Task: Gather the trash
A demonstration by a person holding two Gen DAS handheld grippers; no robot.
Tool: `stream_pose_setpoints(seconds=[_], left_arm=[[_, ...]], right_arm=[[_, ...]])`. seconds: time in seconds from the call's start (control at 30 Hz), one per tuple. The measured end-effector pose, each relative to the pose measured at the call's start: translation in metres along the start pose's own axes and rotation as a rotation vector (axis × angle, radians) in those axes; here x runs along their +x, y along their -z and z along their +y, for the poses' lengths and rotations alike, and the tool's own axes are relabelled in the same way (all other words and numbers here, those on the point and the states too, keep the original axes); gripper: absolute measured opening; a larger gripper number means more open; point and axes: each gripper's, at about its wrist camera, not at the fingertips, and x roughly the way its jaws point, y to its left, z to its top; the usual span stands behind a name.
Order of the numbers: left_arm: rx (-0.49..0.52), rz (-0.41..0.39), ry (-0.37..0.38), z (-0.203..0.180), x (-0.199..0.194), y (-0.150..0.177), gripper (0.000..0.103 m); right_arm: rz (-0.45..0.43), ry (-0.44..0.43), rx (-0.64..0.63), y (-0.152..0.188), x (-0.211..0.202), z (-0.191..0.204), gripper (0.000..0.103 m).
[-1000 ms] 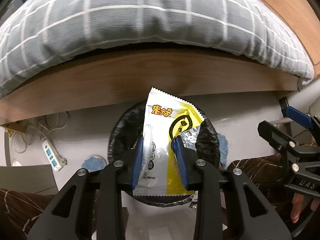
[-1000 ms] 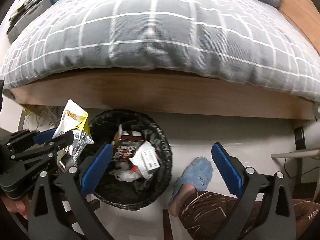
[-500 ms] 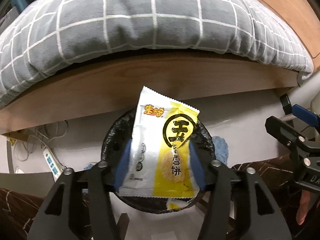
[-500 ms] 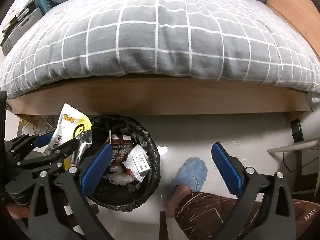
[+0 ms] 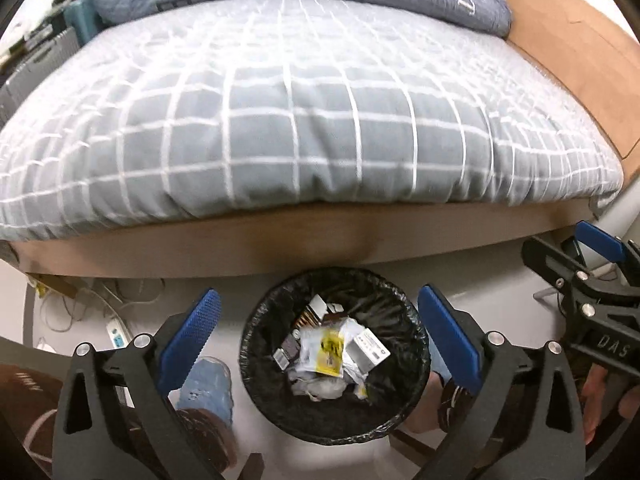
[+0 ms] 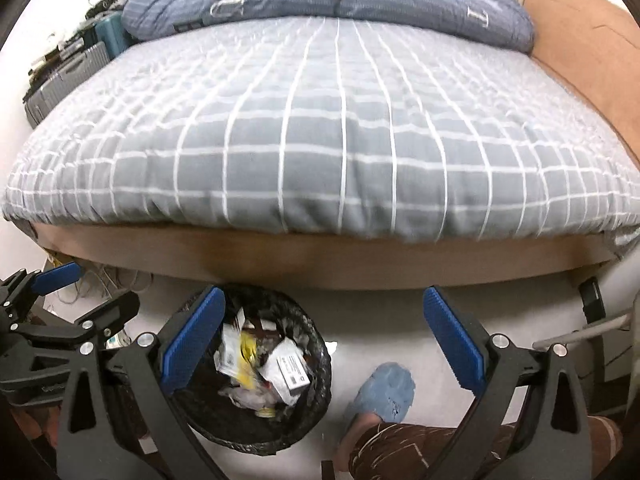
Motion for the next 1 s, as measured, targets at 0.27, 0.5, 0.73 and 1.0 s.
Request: stream_pose_setpoints(seconds=[0.27,0.5,0.73,1.0], left_arm=[[-0.049,-0.13,-0.057,0.021,-0.075,-0.021,0.097],[-0.058,-0.188,-0.034,0.025,-0.124,-0.023,0.097],[-0.045,-0.211,-0.026,0.021,-0.144,-0.015,0.097],[-0.035,-0.204,-0.029,0.018,-0.138,-0.014,0.097]], right_arm=[[-0.126,0.014,0.006,-0.021,-0.071,0.009,0.095],[-0.183,0.013,0.006,-0.025,-0.119,0.015,0.095],[-0.193,0.019,0.005,-0.019,-0.129,0.016,0.095],[-0.184,0.019,0.019,-0.018,-0.124,0.012,0.095]])
